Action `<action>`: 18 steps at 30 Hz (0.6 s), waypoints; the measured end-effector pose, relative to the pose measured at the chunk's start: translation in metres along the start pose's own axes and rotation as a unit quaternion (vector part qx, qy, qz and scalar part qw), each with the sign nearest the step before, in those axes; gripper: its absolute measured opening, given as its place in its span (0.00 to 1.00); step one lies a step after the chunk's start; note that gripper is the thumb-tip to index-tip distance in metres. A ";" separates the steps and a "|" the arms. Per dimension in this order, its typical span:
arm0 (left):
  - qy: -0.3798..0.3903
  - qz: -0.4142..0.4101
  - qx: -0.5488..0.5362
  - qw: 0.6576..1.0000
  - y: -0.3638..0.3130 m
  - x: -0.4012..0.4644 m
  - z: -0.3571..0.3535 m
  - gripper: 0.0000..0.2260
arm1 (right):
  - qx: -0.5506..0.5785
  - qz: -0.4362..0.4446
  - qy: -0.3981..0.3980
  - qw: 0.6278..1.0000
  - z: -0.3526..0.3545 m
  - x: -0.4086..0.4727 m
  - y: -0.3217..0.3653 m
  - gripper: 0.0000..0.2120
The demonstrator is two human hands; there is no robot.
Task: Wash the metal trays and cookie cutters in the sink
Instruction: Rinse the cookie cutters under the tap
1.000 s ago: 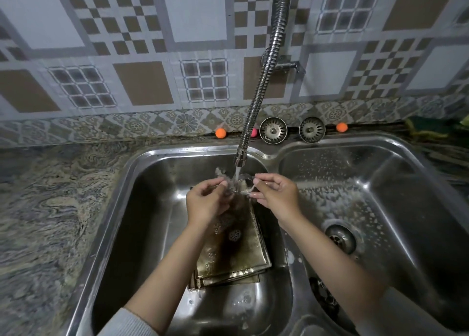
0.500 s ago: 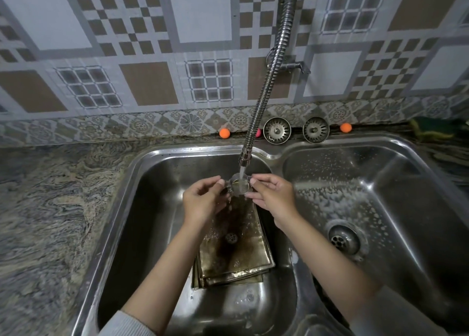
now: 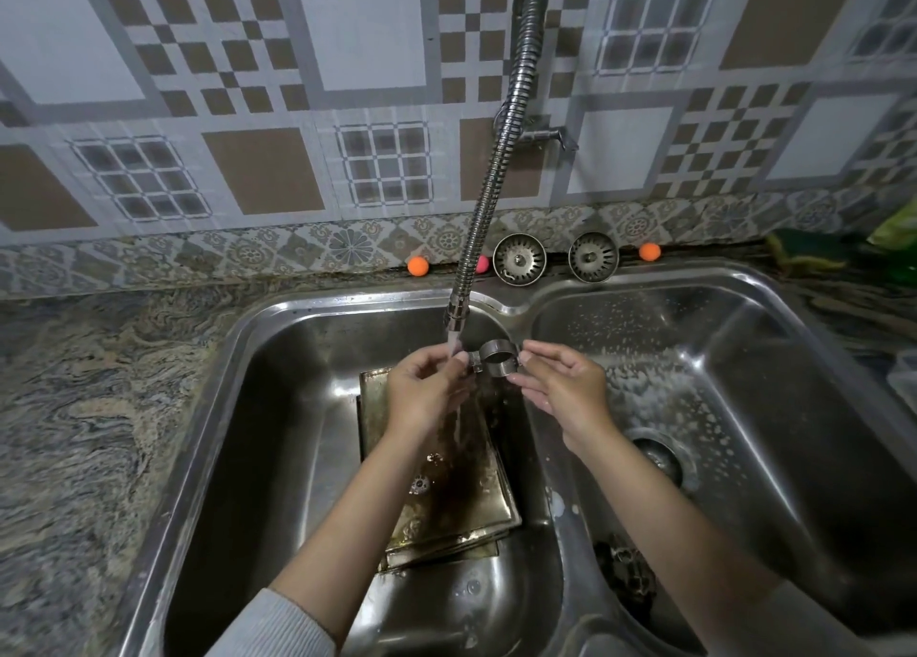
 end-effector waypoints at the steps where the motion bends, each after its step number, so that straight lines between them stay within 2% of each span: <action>1: 0.000 -0.001 -0.001 1.000 -0.001 0.000 0.002 0.04 | 0.000 0.002 0.003 1.000 -0.001 0.000 0.000 0.07; 6: -0.012 -0.017 -0.005 1.000 -0.009 -0.002 0.021 0.07 | 0.010 -0.009 0.035 0.999 -0.023 -0.003 -0.004 0.11; 18: -0.068 -0.045 0.022 0.996 -0.026 -0.003 0.079 0.08 | -0.010 -0.022 0.098 0.995 -0.078 -0.011 -0.019 0.10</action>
Point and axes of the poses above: each hand's wrist, its own x-axis towards the middle knuckle, its own z-axis out of the back of the hand, y = z × x, the point moved 9 cm from there along x, towards the middle knuckle, and after that the axes turned 15 degrees about -z, right-handed, at the moved point
